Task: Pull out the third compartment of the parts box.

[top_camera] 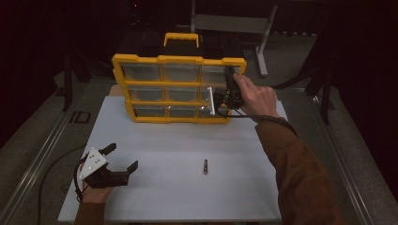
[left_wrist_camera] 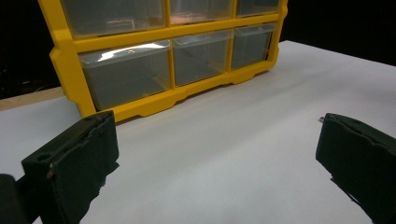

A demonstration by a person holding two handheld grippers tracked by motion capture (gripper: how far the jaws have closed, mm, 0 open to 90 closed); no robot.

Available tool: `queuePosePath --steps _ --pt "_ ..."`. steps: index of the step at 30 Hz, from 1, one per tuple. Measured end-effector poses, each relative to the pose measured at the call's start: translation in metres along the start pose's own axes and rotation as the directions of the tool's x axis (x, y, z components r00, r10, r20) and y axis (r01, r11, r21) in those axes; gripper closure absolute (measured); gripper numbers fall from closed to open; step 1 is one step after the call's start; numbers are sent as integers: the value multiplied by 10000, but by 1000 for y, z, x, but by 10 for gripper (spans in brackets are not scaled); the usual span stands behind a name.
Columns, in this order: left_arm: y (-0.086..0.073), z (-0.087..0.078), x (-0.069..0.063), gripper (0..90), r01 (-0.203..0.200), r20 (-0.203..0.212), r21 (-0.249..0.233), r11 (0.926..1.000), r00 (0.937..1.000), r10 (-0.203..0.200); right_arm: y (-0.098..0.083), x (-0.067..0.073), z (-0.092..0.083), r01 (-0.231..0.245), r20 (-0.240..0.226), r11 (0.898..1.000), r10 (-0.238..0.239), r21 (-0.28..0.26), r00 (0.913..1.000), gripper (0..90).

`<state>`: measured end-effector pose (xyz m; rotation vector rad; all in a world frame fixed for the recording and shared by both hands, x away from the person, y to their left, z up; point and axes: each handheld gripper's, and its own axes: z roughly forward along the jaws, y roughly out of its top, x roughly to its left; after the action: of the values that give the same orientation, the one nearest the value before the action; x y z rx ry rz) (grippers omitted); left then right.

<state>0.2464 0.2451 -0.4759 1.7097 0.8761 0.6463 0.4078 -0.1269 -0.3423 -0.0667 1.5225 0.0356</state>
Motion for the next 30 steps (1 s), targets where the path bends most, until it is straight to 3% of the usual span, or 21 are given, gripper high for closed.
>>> queuePosePath --steps 16,30 --pt "0 0 0 0 -4 3 -1 10000 10000 4 1 0 2 230 -402 9997 -225 110 9989 754" --pt "0 0 0 0 -17 6 42 10000 10000 17 1 -2 3 311 -431 9993 -301 226 9986 781"
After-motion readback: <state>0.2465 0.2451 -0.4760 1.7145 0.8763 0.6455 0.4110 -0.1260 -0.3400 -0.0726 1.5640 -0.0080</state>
